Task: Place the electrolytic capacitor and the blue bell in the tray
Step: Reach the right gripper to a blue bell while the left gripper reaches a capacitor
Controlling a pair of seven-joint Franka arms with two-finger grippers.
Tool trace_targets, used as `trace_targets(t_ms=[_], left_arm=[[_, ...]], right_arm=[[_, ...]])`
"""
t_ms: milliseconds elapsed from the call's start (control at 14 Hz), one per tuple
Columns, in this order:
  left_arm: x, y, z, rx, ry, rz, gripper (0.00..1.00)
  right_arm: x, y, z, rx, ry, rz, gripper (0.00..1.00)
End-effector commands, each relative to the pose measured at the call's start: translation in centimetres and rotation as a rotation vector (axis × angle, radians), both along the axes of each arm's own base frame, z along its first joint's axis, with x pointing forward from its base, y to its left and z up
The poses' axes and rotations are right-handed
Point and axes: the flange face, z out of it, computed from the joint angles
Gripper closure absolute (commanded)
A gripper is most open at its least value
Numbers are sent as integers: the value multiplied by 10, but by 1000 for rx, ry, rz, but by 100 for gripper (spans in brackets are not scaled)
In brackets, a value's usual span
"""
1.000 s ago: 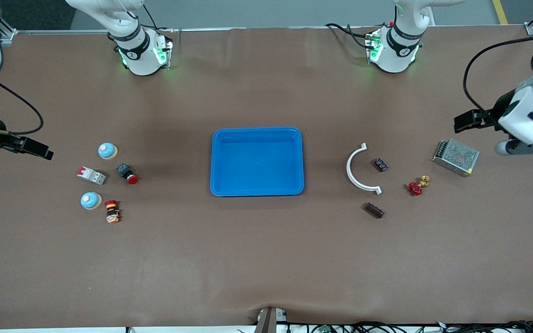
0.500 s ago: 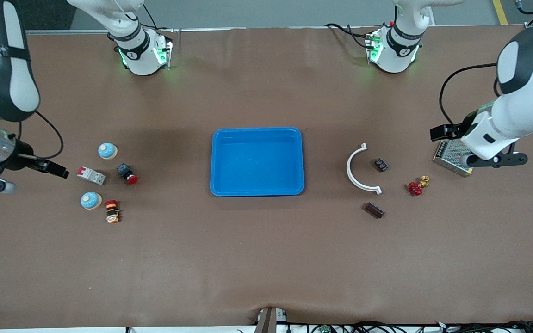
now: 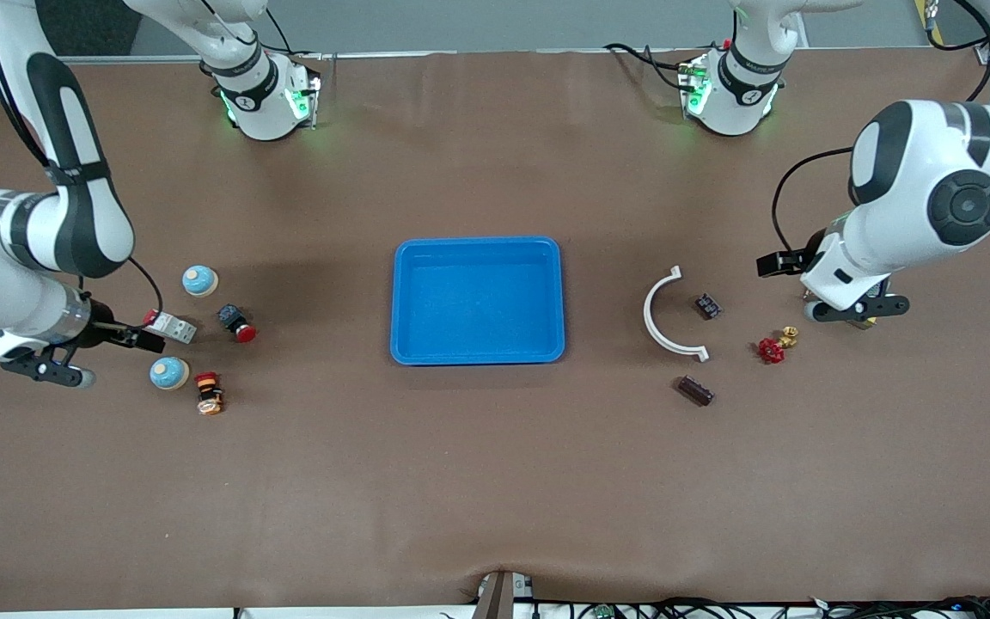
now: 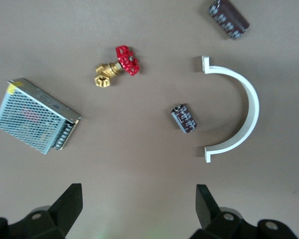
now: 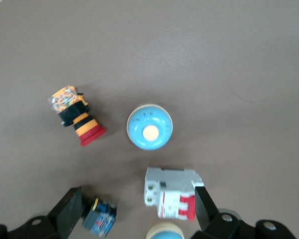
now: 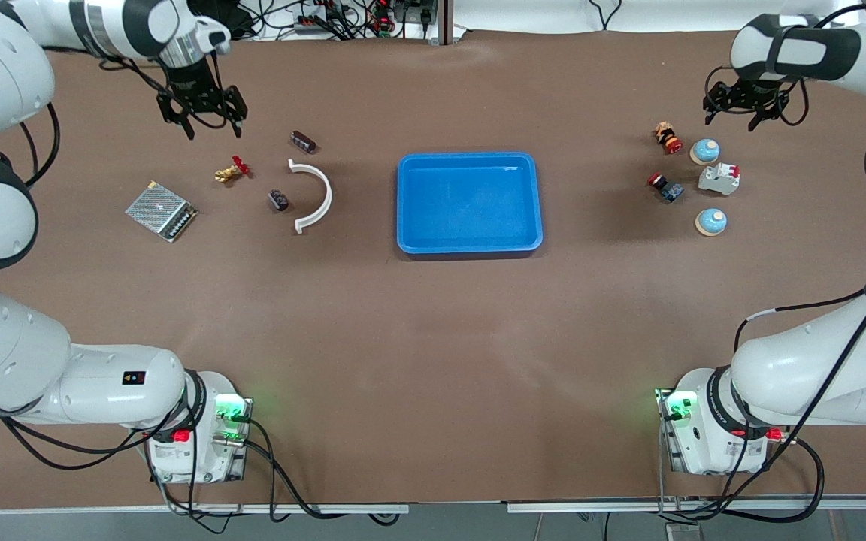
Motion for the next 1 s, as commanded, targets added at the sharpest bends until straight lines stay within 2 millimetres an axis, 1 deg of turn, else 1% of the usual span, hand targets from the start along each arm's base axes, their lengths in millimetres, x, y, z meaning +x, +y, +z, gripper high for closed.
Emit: trace_targets(t_ms=[0, 71, 214, 286, 429, 571, 714, 929], left_arm=[[-18, -3, -17, -15, -2, 18, 0], [-23, -6, -24, -9, 11, 23, 0], [-26, -8, -31, -5, 29, 32, 0], [-25, -9, -40, -5, 41, 31, 0], [-24, -11, -43, -4, 44, 34, 0], [-28, -13, -51, 6, 56, 68, 0], [-26, -15, -58, -18, 46, 124, 0], [-24, -18, -92, -30, 23, 210, 0]], right_arm=[[5, -3, -27, -13, -12, 12, 0], [7, -5, -38, -14, -26, 10, 0], [8, -10, -54, -14, -37, 30, 0], [9, -12, -57, -16, -47, 42, 0], [9, -19, -67, -16, -51, 35, 0], [10, -20, -78, -20, -75, 36, 0], [11, -21, -87, -22, -89, 36, 0], [11, -24, -100, -23, -95, 35, 0]])
